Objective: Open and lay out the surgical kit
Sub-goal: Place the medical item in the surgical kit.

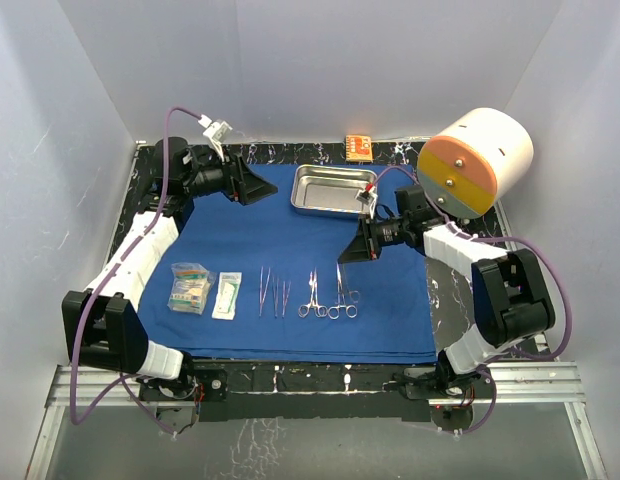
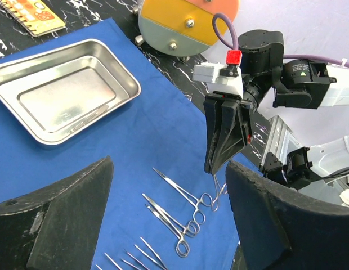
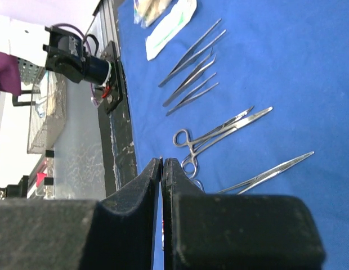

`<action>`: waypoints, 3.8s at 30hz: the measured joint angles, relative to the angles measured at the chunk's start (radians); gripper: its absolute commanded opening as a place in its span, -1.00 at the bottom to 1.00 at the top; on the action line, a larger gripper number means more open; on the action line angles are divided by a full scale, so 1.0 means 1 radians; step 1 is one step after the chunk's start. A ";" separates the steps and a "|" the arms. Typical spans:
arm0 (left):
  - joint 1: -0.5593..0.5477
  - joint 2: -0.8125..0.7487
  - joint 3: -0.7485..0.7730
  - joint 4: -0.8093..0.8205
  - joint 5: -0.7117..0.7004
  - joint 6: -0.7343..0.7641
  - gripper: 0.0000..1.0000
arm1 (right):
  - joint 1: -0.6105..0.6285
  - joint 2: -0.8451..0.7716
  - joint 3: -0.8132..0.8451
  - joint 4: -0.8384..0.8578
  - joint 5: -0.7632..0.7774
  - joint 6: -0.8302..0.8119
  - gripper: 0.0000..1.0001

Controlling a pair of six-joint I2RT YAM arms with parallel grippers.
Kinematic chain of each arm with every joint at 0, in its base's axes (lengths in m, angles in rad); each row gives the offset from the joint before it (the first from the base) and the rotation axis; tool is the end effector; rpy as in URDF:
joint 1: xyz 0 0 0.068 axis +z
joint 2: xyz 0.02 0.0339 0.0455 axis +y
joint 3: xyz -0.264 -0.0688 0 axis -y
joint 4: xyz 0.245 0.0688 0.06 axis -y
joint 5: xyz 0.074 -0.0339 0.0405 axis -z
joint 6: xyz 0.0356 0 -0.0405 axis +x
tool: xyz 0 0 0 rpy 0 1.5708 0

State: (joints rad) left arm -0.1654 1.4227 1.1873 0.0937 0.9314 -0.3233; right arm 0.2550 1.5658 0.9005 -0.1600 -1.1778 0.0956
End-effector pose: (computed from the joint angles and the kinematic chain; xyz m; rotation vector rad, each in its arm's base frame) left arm 0.3184 -0.0821 0.3624 0.5842 1.6937 -1.1455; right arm 0.2897 0.1095 0.2091 -0.7329 2.1040 1.5648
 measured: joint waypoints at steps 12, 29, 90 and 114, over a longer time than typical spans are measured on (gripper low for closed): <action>0.006 0.000 -0.015 -0.042 -0.038 0.061 0.78 | 0.045 0.122 -0.041 0.017 0.000 -0.075 -1.00; 0.014 0.000 -0.039 -0.012 -0.037 0.039 0.78 | 0.046 0.214 -0.045 0.121 -0.008 -0.014 -1.00; 0.059 -0.003 -0.111 0.114 -0.022 -0.087 0.83 | -0.009 0.372 -0.071 0.245 -0.074 0.134 -0.70; 0.066 -0.005 -0.122 0.138 -0.018 -0.108 0.84 | -0.009 0.404 -0.005 0.123 -0.027 0.058 -0.65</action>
State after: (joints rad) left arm -0.0998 1.4181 1.0657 0.2317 0.9138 -0.4309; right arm 0.2462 1.9701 0.8959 -0.0372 -1.2053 0.1532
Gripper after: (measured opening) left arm 0.916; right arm 0.180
